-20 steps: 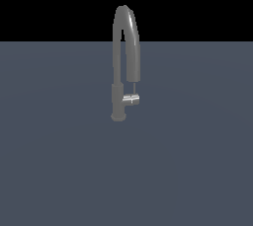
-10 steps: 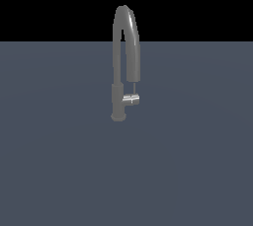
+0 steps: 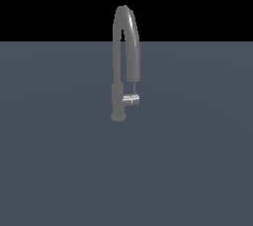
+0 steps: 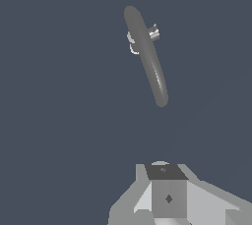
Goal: Turn on the faucet by rotating a designated handle.
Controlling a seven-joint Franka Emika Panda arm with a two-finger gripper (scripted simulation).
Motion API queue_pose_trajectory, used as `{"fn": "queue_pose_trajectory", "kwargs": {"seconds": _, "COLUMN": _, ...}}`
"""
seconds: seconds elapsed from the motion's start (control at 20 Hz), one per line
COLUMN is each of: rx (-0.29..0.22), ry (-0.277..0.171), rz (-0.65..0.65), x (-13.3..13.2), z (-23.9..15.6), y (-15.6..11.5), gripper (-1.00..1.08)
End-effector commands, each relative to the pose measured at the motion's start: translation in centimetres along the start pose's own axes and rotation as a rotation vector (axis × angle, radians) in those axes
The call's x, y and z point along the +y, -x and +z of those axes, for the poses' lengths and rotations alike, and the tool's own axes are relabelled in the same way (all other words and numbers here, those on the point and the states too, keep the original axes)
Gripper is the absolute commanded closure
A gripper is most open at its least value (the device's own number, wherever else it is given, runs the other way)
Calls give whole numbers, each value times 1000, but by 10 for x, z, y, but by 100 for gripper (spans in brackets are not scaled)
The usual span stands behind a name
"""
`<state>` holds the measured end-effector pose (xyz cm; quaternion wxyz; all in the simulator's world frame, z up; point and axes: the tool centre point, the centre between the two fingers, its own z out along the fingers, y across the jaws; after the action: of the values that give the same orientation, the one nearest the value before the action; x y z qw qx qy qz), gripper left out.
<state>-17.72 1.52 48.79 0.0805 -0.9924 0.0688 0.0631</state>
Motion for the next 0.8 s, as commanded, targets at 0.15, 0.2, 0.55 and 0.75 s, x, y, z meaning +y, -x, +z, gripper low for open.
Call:
{"fn": "queue_pose_trajectory", "kwargs": {"seconds": 0.15, "rx": -80, "ry": -59, "rz": 67, "x": 0, "z": 7, "y": -32, "gripper": 108}}
{"fn": "queue_pose_trajectory", "kwargs": {"seconds": 0.2, "rx": -95, "ry": -69, "rz": 79, "x": 0, "z": 8, "y": -38, "gripper": 108}}
{"fn": "queue_pose_trajectory", "kwargs": {"seconds": 0.55, "rx": -200, "ry": -147, "rz": 165, "x": 2, "z": 22, "y": -79, "gripper": 108}}
{"fn": "queue_pose_trajectory", "kwargs": {"seconds": 0.75, "rx": -261, "ry": -192, "rz": 215, "x": 4, "z": 31, "y": -103, "gripper": 108}}
